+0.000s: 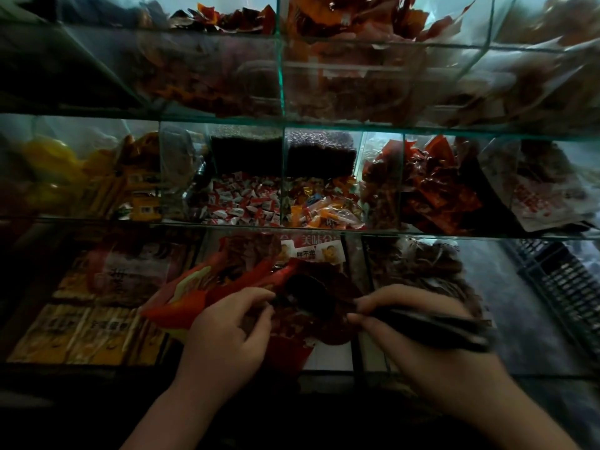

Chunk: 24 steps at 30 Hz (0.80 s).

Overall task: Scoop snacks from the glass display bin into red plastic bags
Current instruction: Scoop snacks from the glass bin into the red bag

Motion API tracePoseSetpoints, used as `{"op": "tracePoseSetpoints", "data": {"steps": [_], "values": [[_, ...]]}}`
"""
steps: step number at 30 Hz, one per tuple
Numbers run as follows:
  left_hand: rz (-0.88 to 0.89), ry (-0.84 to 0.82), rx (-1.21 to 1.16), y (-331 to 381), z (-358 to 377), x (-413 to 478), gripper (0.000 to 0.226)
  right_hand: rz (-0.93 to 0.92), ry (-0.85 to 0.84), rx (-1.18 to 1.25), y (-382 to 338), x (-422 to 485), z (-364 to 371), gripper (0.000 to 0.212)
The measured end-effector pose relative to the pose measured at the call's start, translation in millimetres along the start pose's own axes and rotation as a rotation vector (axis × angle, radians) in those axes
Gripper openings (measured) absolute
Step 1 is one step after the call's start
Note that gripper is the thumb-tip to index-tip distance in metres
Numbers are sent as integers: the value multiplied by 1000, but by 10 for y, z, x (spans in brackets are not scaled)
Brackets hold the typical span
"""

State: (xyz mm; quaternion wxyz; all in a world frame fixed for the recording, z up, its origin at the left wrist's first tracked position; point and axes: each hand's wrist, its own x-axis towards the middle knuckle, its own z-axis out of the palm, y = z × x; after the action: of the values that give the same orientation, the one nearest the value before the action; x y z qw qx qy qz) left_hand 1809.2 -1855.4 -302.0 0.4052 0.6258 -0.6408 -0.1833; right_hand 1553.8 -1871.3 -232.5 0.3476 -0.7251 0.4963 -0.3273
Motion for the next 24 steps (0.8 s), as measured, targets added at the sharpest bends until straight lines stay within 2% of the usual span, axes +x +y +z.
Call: {"op": "tracePoseSetpoints", "data": {"steps": [2, 4, 5, 7, 8, 10, 12, 14, 18, 20, 24], "values": [[69, 73, 59, -12, 30, -21, 15, -104, -142, -123, 23, 99, 111, 24], [131, 83, 126, -51, 73, -46, 19, -87, -396, -208, 95, 273, 290, 28], [141, 67, 138, -82, 88, -67, 22, -89, -469, -273, 154, 360, 374, 33], [125, 23, 118, -132, 99, -124, 32, -75, -537, -378, 325, 465, 525, 40], [106, 3, 94, -148, 105, -155, 37, -48, -537, -405, 384, 478, 586, 37], [68, -18, 55, -155, 130, -200, 46, 13, -436, -363, 492, 467, 698, 20], [13, -23, 4, -149, 146, -217, 52, 166, -215, -152, 554, 474, 778, 8], [-27, -38, -40, -154, 144, -221, 57, 330, -45, 50, 563, 478, 835, 12], [-92, 18, -120, -193, 126, -216, 60, 326, 50, 57, 581, 396, 1004, 18], [-112, 41, -135, -207, 142, -194, 69, 357, 86, 61, 616, 372, 1100, 21], [-142, -44, -158, -194, 205, -173, 83, 436, 95, 58, 616, 414, 1232, 13]]}}
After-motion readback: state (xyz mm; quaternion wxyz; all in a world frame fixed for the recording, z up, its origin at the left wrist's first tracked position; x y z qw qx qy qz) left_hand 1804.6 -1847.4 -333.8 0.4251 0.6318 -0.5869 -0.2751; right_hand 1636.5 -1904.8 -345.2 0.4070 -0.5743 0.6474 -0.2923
